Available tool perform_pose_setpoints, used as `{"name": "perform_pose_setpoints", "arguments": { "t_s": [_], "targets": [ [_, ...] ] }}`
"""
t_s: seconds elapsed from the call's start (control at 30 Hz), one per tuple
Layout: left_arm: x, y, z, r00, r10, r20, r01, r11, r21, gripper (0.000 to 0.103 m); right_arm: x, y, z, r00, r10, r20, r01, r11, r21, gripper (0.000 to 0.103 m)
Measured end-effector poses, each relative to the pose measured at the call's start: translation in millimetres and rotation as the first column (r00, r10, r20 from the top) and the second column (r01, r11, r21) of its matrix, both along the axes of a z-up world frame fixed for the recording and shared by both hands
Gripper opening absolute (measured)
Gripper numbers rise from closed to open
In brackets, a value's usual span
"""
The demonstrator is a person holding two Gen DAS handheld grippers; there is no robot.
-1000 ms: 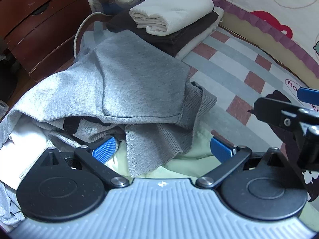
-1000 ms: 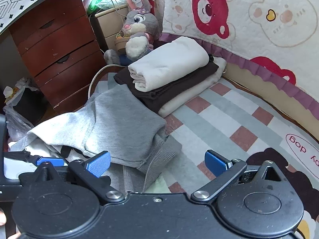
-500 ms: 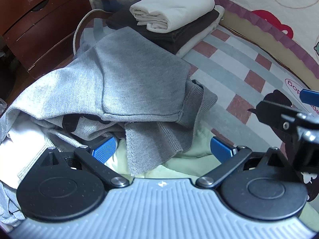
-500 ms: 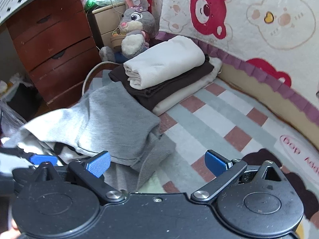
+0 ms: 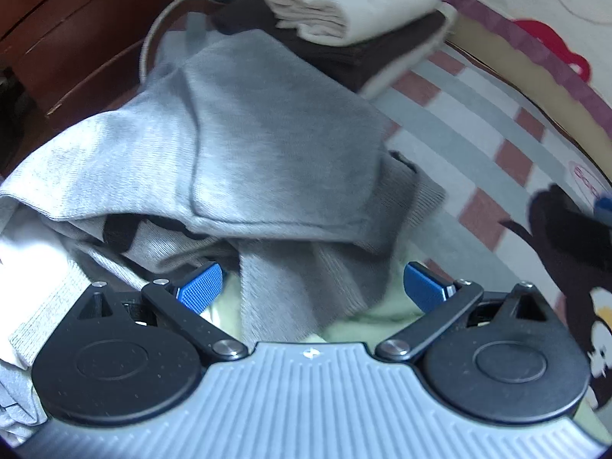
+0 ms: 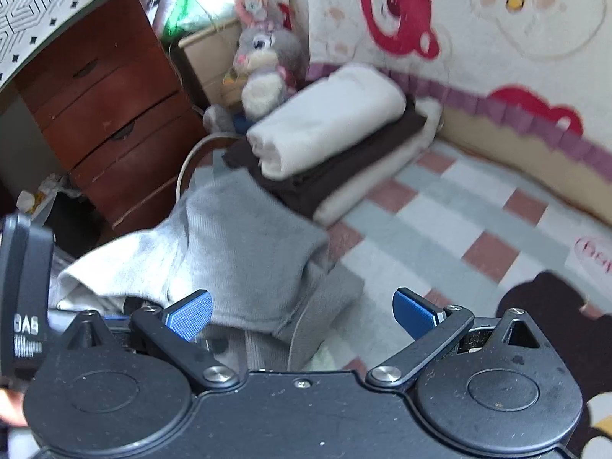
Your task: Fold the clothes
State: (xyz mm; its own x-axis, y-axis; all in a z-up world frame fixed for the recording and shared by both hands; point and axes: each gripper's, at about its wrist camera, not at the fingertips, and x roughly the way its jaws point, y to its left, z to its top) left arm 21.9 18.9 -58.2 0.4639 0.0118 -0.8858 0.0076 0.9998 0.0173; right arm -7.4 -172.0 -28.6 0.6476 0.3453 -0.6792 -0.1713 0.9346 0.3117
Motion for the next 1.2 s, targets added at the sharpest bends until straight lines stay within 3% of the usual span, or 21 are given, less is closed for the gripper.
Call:
{"name": "perform_pose_setpoints", "arguments": {
  "t_s": [0.1, 0.23, 0.33, 0.57, 0.7, 0.87, 0.97, 1.03, 1.1, 1.13, 1.2],
  "targets": [
    [14.5, 16.0, -15.3, 1.0, 0.009, -0.003, -0.009, 1.0, 0.022, 0.103, 4.7, 0.2, -15.4, 1.0, 0.013, -0.023, -0.013, 1.0, 0.022, 0.1],
    [34.6, 46.7, -35.6, 0.994, 0.107, -0.027, -0.105, 0.991, 0.078, 0.103, 17.5, 2.6, -36.6, 0.998, 0.056, -0.013, -0.055, 0.997, 0.049, 0.097],
    [45.7, 70.2, -37.3, 0.987, 0.158, -0.002, -0.157, 0.985, 0.076, 0.098, 32.6, 6.8, -54.2, 0.995, 0.096, -0.009, -0.096, 0.993, 0.064, 0.097],
    [56.1, 104.7, -33.3, 0.974, 0.226, 0.031, -0.226, 0.974, 0.004, 0.069, 103.6, 12.0, -85.5, 0.992, 0.113, -0.06, -0.105, 0.987, 0.12, 0.097],
    [58.4, 114.1, -33.9, 0.972, 0.232, 0.03, -0.231, 0.972, -0.028, 0.061, 147.8, 13.0, -104.5, 0.988, 0.099, -0.118, -0.079, 0.984, 0.16, 0.097],
    [53.8, 120.0, -27.7, 0.968, 0.249, 0.04, -0.249, 0.968, 0.002, 0.06, 180.0, 16.1, -129.9, 0.978, 0.078, -0.195, -0.028, 0.968, 0.248, 0.097],
    [53.9, 126.5, -29.6, 0.96, 0.273, 0.056, -0.276, 0.959, 0.062, 0.068, 191.9, 28.7, -143.3, 0.978, 0.088, -0.188, -0.047, 0.976, 0.212, 0.097],
    [56.2, 132.7, -36.8, 0.957, 0.288, 0.041, -0.29, 0.955, 0.057, 0.079, 198.0, 33.6, -156.4, 0.977, 0.07, -0.2, -0.026, 0.977, 0.211, 0.096],
    [61.0, 140.7, -46.9, 0.949, 0.314, 0.015, -0.314, 0.949, 0.022, 0.089, 198.0, 36.6, -165.4, 0.968, 0.109, -0.225, -0.039, 0.955, 0.295, 0.064],
    [65.9, 146.5, -53.4, 0.94, 0.341, -0.005, -0.341, 0.94, -0.018, 0.091, 193.7, 40.6, -164.9, 0.965, 0.143, -0.218, -0.062, 0.939, 0.339, 0.043],
    [74.3, 158.7, -64.4, 0.917, 0.397, -0.038, -0.399, 0.912, -0.097, 0.093, 179.2, 51.7, -154.5, 0.966, 0.2, -0.165, -0.132, 0.927, 0.351, 0.024]
  ]
}}
